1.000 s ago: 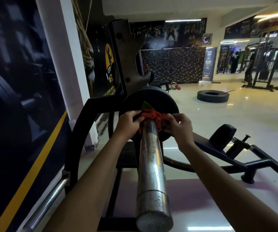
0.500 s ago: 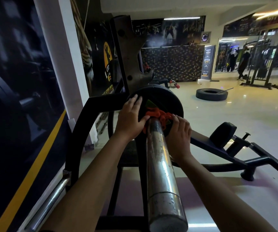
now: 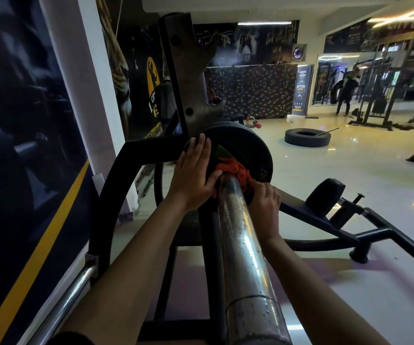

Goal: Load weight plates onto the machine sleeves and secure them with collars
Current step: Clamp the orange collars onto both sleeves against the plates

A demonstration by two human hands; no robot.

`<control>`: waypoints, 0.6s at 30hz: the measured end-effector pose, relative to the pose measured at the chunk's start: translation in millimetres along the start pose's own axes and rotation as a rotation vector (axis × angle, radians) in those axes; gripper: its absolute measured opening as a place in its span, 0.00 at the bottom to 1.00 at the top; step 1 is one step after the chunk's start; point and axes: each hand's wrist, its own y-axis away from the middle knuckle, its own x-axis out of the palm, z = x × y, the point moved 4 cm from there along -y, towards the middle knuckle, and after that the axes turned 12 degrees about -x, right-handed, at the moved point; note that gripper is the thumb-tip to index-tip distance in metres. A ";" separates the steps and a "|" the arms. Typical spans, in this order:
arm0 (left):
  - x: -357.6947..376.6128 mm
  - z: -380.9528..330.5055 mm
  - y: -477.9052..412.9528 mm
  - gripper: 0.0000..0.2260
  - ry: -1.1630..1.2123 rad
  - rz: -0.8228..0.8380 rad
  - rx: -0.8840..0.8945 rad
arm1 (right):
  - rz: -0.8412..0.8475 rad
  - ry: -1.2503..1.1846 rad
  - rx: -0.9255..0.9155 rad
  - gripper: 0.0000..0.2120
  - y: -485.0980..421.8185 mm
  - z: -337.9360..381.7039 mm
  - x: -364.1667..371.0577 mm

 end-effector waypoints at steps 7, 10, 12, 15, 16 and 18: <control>2.5 2.3 4.0 0.31 0.019 -0.018 -0.019 | 0.127 -0.014 0.016 0.25 4.1 -2.0 2.7; -1.3 2.8 5.7 0.31 -0.007 -0.009 -0.028 | 0.255 0.097 -0.096 0.28 4.9 -10.8 -1.8; -5.0 0.4 7.9 0.30 -0.015 -0.013 -0.016 | 0.277 0.166 -0.161 0.31 3.3 -15.0 -10.7; -12.2 -8.8 13.5 0.30 0.000 -0.034 0.020 | 0.235 0.229 -0.193 0.29 -3.5 -12.7 -28.7; -15.2 -12.3 15.7 0.30 0.007 -0.040 0.036 | 0.226 0.248 -0.198 0.28 -5.5 -10.8 -34.1; -22.2 -20.2 20.9 0.29 0.019 -0.058 0.077 | 0.212 0.272 -0.212 0.28 -9.6 -5.6 -45.1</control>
